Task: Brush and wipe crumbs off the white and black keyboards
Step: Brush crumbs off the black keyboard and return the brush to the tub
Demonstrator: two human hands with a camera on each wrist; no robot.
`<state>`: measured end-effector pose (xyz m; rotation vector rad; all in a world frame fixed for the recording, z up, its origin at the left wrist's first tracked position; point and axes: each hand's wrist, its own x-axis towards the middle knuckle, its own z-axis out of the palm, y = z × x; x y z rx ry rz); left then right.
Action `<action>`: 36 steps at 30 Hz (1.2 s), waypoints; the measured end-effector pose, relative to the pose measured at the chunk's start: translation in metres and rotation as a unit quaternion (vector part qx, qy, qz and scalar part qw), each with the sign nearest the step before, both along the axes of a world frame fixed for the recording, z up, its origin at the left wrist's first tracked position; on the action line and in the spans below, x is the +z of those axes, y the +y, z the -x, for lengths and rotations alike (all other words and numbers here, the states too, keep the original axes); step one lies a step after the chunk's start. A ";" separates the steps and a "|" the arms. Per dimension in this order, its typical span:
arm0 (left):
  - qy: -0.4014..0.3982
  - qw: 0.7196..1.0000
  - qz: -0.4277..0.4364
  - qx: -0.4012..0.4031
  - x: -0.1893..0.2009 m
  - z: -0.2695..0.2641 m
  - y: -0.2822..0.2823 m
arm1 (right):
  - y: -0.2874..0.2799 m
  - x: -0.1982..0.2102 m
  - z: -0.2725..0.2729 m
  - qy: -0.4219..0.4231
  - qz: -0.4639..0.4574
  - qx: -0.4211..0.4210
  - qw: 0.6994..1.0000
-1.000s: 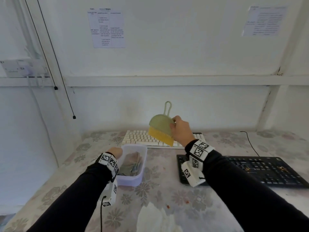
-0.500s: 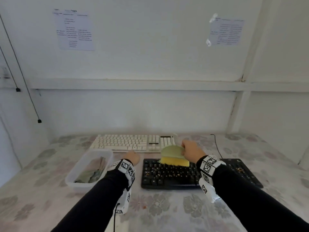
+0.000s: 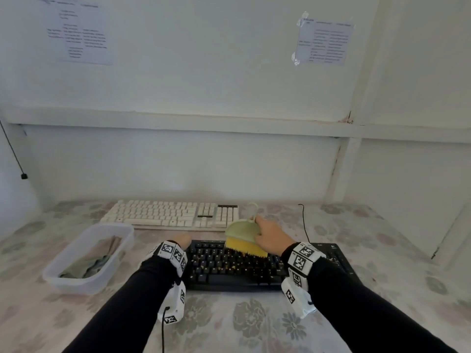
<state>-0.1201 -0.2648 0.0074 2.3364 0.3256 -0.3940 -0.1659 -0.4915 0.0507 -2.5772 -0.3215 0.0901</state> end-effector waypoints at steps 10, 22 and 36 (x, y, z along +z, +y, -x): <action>-0.009 0.973 0.205 0.105 0.004 -0.019 0.002 | 0.007 0.013 -0.004 -0.006 -0.020 0.036 0.999; 0.010 0.880 0.416 0.229 0.000 -0.012 0.008 | 0.034 0.036 -0.016 -0.125 -0.076 -0.004 0.989; -0.054 0.848 0.456 0.264 -0.016 -0.003 0.007 | 0.033 0.025 0.004 -0.102 -0.018 -0.003 0.995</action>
